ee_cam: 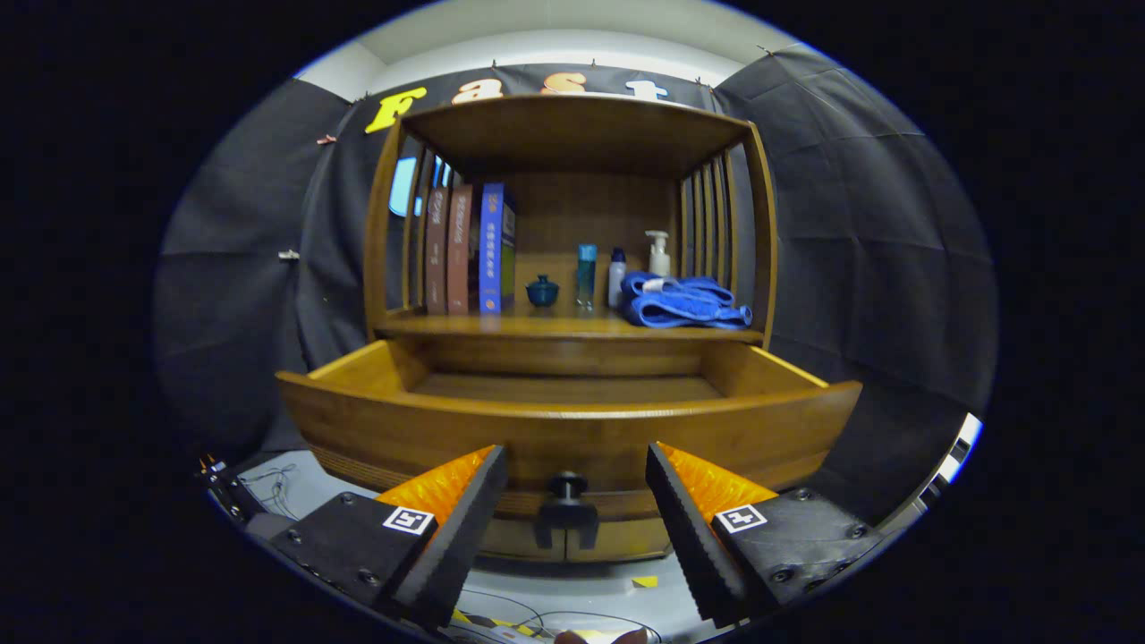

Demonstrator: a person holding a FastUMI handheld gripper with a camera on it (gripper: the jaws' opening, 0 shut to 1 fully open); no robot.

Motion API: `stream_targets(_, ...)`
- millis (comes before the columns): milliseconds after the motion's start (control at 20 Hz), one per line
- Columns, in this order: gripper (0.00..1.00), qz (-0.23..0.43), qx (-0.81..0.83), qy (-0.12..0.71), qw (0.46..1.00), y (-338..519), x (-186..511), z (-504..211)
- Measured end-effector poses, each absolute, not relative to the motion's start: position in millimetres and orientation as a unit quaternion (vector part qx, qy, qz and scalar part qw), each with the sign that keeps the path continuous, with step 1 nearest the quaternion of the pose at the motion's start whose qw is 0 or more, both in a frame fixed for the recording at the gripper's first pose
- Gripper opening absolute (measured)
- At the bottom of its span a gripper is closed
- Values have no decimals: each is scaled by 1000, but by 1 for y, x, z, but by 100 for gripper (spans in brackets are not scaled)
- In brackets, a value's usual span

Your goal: Pull open the drawer, take out the items inside it, and place them on the countertop above the cabinet.

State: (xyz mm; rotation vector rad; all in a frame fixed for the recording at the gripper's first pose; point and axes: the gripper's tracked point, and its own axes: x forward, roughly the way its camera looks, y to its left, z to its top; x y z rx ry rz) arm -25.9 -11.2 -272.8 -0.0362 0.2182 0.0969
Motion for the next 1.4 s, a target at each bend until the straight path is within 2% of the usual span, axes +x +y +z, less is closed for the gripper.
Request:
stream_targets(250,99,67,-22,59,996,-7,-12,-193)
stream_targets(550,98,80,24,182,980,6,42,-181)
stream_targets(900,98,87,2,408,909,9,111,-256)
stream_targets(1200,98,63,-20,547,835,-1,125,-341)
stream_targets(1400,93,36,-18,604,796,-6,124,-372)
